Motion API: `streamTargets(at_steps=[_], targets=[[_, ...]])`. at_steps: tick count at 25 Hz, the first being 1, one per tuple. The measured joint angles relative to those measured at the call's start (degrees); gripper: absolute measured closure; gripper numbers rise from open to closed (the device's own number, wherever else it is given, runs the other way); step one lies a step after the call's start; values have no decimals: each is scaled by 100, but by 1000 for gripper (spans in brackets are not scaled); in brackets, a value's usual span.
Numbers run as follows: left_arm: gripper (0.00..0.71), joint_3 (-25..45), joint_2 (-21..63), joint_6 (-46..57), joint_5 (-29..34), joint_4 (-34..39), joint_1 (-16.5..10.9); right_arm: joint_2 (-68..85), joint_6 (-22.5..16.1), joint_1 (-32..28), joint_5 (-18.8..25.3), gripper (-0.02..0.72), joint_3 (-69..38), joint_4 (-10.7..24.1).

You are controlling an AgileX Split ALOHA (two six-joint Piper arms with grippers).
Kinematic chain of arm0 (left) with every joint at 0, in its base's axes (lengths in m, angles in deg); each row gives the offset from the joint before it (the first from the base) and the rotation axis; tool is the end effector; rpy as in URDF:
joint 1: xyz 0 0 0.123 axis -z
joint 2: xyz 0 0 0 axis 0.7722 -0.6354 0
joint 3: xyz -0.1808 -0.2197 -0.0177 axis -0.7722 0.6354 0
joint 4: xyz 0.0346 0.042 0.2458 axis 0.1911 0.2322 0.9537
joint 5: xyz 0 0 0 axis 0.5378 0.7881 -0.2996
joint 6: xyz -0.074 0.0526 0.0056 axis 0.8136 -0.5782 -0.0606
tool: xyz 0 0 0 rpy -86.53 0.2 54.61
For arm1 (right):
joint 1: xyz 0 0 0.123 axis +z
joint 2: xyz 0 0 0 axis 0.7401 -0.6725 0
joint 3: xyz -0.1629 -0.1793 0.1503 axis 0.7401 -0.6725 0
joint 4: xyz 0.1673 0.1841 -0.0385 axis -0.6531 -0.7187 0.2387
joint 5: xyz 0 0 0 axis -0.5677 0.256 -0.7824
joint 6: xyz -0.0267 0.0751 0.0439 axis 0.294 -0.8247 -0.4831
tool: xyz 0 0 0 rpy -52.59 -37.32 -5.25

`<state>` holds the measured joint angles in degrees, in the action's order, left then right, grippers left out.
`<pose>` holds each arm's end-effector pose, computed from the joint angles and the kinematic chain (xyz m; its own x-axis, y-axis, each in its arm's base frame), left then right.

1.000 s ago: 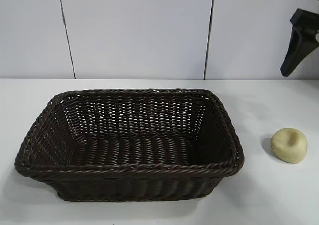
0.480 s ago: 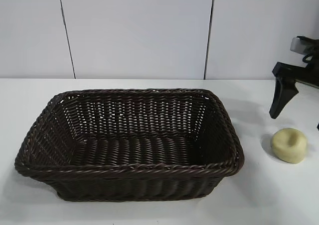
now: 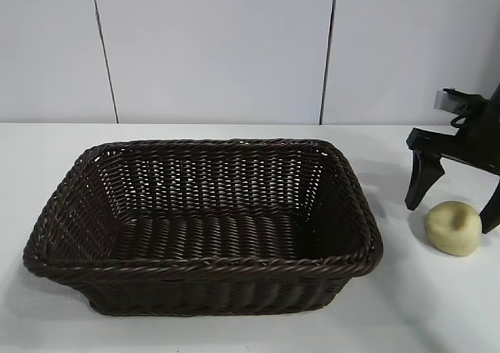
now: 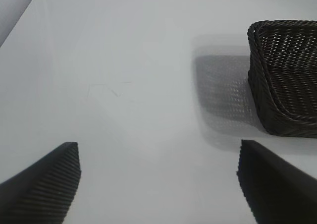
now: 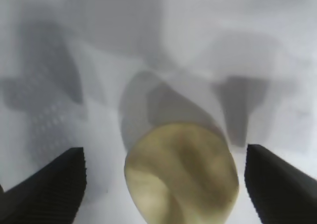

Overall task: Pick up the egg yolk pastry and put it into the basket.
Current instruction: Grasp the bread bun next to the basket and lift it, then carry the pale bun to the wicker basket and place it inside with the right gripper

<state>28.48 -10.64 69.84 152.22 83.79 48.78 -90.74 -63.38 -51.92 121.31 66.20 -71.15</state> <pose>-0.0076 -0.0021 0.2677 -0.5139 0.0248 -0.8575 0.0076 0.9997 0.0243 0.3720 -0.0068 0.1366 -0.9856 0.1540 -0.0702 0.1344 0.9642 0.2285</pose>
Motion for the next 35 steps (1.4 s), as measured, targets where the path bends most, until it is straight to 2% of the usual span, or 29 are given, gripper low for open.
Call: streamTargets(at_steps=[2, 4, 22, 26, 30, 35], targets=[[83, 0, 0, 0, 0, 0, 0, 0, 0, 0, 71, 586, 2, 0], [83, 0, 0, 0, 0, 0, 0, 11, 0, 0, 125, 615, 12, 0], [83, 0, 0, 0, 0, 0, 0, 2076, 7, 0, 712, 629, 17, -30], [83, 0, 0, 0, 0, 0, 0, 2308, 17, 1, 841, 629, 17, -229], [83, 0, 0, 0, 0, 0, 0, 2313, 79, 34, 906, 629, 17, -695], [83, 0, 0, 0, 0, 0, 0, 2313, 192, 617, 731, 629, 17, -958]])
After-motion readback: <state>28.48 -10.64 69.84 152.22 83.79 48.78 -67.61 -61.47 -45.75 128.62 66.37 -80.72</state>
